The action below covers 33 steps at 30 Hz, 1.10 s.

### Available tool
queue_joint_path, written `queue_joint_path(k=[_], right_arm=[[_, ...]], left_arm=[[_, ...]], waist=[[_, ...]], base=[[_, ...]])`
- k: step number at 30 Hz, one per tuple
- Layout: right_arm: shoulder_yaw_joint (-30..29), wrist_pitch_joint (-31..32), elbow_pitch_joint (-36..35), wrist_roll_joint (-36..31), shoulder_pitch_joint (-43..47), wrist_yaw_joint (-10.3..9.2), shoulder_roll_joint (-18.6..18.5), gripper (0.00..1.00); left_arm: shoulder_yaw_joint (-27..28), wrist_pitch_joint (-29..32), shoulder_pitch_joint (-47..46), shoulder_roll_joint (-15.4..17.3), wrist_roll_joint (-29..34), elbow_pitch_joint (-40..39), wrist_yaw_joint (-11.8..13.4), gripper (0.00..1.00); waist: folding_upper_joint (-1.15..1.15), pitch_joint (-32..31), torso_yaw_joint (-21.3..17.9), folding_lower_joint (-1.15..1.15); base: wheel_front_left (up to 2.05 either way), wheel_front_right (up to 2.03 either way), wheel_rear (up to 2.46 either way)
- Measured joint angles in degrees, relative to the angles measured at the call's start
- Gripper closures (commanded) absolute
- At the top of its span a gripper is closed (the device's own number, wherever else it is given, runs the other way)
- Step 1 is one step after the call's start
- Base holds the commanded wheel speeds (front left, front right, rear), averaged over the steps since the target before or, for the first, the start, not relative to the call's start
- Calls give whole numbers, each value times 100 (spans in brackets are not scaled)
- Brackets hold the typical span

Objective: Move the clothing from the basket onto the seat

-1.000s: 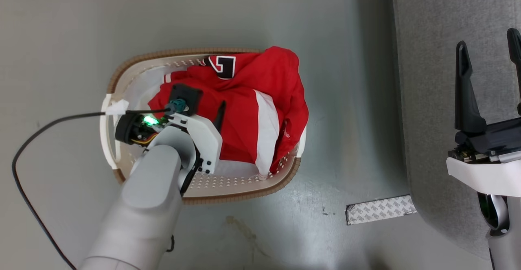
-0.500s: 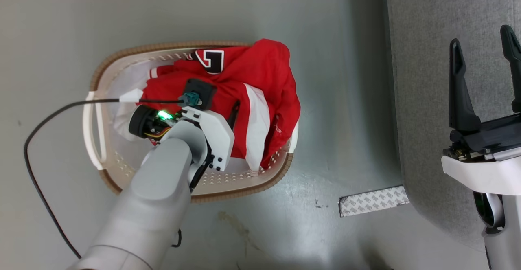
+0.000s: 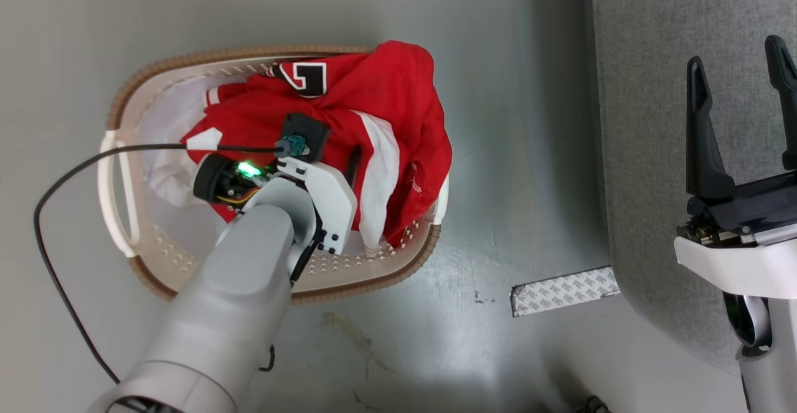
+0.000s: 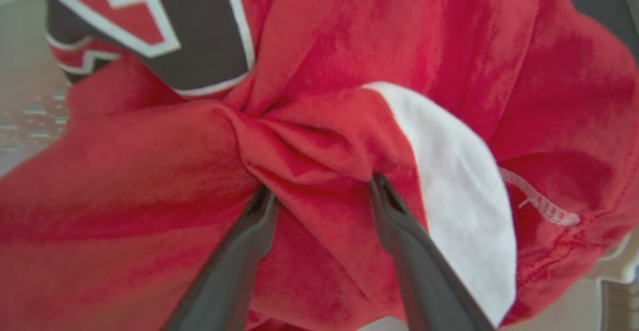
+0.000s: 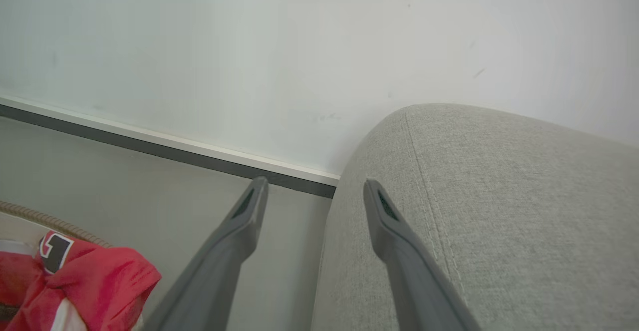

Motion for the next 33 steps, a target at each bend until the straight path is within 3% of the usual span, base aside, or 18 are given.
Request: queue_joint_path(k=[2, 4, 6, 14, 21, 27, 33], right_arm=[[-5, 0, -9, 0, -8, 0, -5, 0], [-15, 0, -13, 0, -9, 0, -12, 0], [-29, 0, -19, 0, -9, 0, -19, 0], [-113, 1, 38, -1, 2, 0, -33, 0], [-154, 1, 212, -4, 154, 0, -62, 0], [-248, 0, 393, -9, 493, 0, -96, 0], [-333, 0, 590, -24, 936, 0, -101, 0]], left_arm=[[-36, -58, -42, 1, -4, 62, 48, 47], [-78, -119, -91, 1, -30, 101, 57, 65], [-125, -187, -143, 0, -56, 149, 76, 99], [-290, -482, -137, 1, -402, 203, 45, 100], [-382, -836, 410, 2, -1049, -136, -113, 100], [-331, -1085, 1061, 4, -1435, -709, -207, 100], [-83, -1132, 1866, 169, -1492, -1714, -129, 100]], waist=[[0, 44, -21, 0], [0, 86, -44, 0], [0, 120, -64, 0], [0, 30, -21, 0], [0, -448, 161, 0], [1, -1103, 363, -1], [1, -1873, 585, -1]], base=[[0, 0, 0], [0, 0, 0], [0, 0, 0], [0, 0, 0], [0, 0, 0], [0, 0, 0], [0, 0, 0]])
